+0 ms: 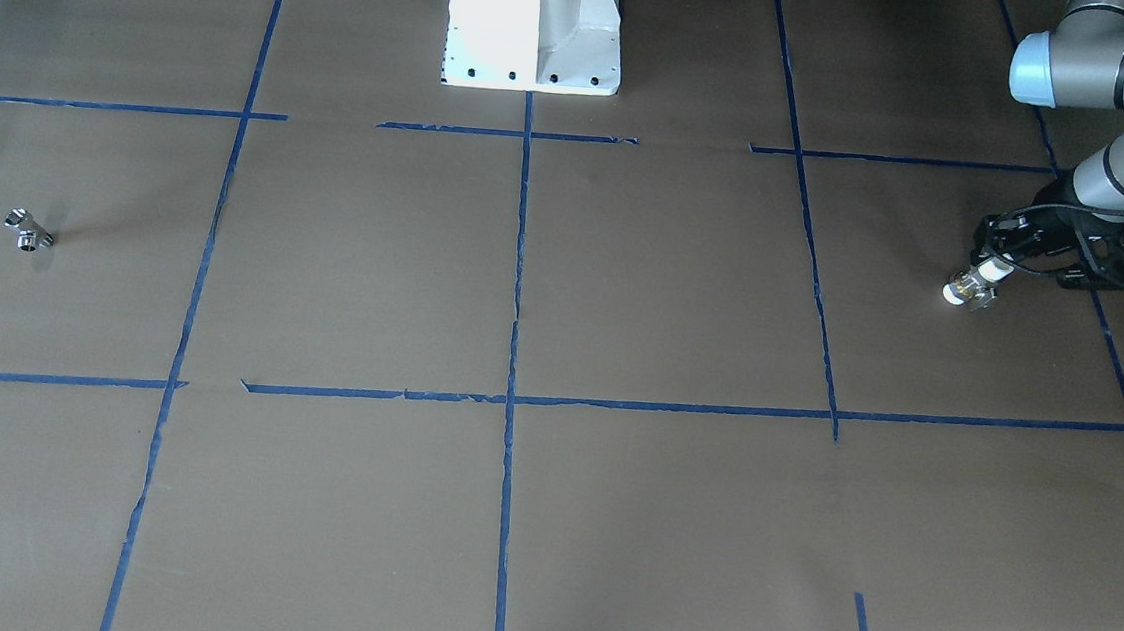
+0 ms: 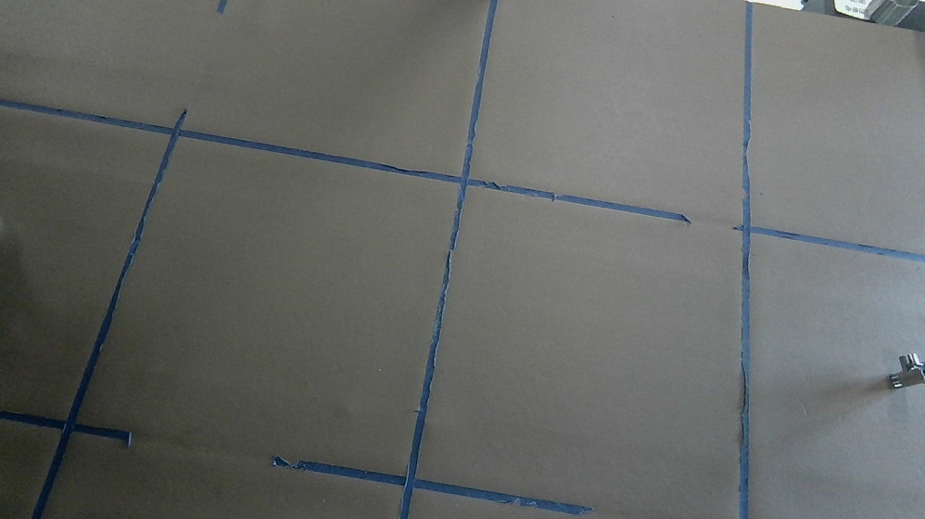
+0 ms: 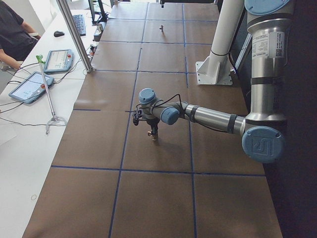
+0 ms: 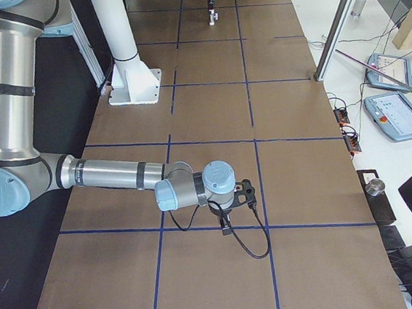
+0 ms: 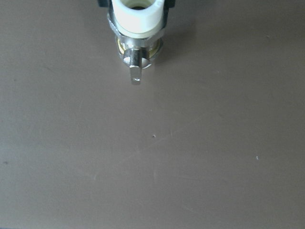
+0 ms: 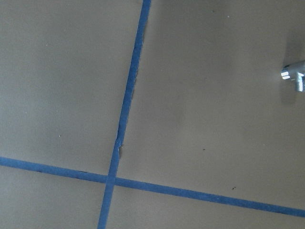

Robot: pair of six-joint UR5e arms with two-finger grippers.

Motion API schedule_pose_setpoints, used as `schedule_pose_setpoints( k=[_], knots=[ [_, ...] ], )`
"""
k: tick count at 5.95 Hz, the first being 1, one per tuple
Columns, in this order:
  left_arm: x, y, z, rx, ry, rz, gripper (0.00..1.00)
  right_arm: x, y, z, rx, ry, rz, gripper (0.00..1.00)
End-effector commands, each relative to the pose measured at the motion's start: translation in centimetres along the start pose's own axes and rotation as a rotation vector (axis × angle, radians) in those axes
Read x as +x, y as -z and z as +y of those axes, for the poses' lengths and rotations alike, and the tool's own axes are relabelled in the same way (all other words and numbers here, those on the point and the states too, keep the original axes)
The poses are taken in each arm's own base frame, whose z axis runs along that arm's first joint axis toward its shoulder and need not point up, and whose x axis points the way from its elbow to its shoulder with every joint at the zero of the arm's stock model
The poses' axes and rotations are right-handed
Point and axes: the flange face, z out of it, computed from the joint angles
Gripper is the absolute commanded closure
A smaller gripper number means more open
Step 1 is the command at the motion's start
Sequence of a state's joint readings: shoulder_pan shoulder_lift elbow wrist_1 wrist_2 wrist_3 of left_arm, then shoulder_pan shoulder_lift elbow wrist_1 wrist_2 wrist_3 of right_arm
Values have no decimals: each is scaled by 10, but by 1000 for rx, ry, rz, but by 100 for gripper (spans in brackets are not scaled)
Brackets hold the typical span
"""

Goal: Assemble PPR valve and pipe with both arms
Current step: 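Grasp the white-and-brass PPR valve with the left gripper and lift it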

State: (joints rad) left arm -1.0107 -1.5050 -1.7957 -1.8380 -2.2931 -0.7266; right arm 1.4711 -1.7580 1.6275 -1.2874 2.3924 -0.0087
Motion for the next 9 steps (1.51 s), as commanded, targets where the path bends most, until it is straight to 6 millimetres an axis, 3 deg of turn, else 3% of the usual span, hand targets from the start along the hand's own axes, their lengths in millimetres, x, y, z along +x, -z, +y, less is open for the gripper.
schedule_pose_setpoints(
  k=[1,3,4,5,7,9],
  knots=[
    [27,23,2,30,5,37,100,0,0,0,0,-1,-2,0],
    [42,37,3,55,-7,61,100,0,0,0,0,1,-2,0],
    [62,54,3,77,-28,89,100,0,0,0,0,1,-2,0],
    [99,73,-1,90,16,147,100,0,0,0,0,1,-2,0],
    [261,51,39,-24,46,250,100,-2,0,0,0,1,-19,0],
    [390,47,72,-13,94,248,100,-3,1,0,3,5,-19,0]
  ],
)
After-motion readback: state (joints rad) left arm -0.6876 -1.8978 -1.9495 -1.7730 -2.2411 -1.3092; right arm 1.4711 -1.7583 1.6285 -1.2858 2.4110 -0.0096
